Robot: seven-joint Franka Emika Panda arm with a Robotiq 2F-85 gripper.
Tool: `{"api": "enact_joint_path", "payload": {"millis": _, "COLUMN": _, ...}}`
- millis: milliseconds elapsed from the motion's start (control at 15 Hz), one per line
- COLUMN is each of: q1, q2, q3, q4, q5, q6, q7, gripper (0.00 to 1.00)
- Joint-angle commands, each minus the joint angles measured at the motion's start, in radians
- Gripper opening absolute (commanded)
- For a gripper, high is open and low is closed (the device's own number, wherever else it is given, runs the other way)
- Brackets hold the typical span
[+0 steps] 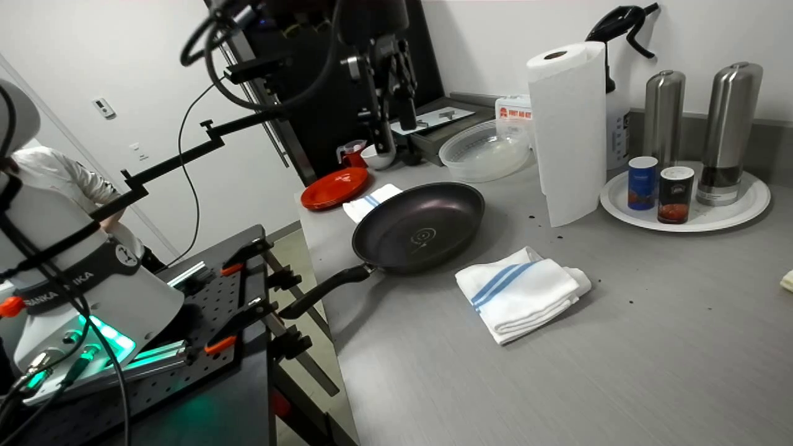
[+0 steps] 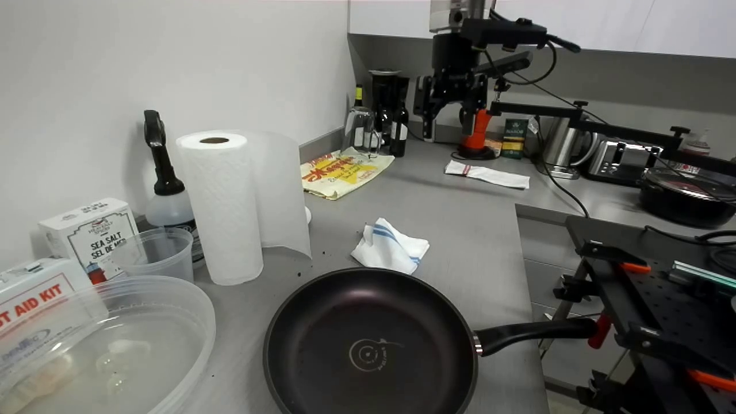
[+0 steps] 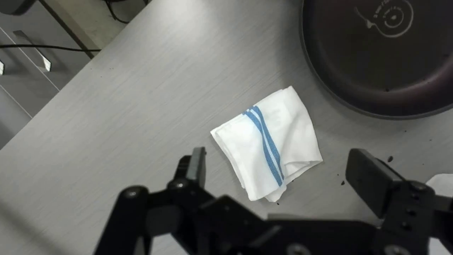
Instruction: Use the right towel to wipe the pan
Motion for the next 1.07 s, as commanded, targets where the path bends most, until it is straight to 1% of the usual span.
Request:
{"api": "enact_joint_path", "payload": {"millis": 0, "q1": 0.023, "q2": 0.147, "q3": -0.020, "q4": 0.085, "q5": 0.045, "q6": 0.104, "q7": 0.077, "gripper": 1.00}}
{"api": "enact_joint_path", "payload": {"millis": 200, "q1": 0.036, "q2": 0.238, "q3": -0.035, "q4": 0.134, "q5": 0.070, "q6": 0.162, "q7": 0.118, "gripper": 1.00}}
{"api": "enact_joint_path", "payload": {"millis": 400, "q1": 0.041, "q2": 0.308, "q3": -0.042, "q4": 0.176, "q5": 0.114, "q6": 0.190, "q7": 0.121, "gripper": 1.00}}
{"api": "enact_joint_path", "payload": {"millis": 600, "q1": 0.038, "q2": 0.365, "q3": -0.044, "q4": 0.210, "q5": 0.155, "q6": 0.195, "q7": 0.105, "gripper": 1.00}}
{"api": "enact_joint_path", "payload": {"millis": 1000, "q1": 0.029, "q2": 0.465, "q3": -0.050, "q4": 0.258, "q5": 0.183, "q6": 0.228, "q7": 0.072, "gripper": 1.00}}
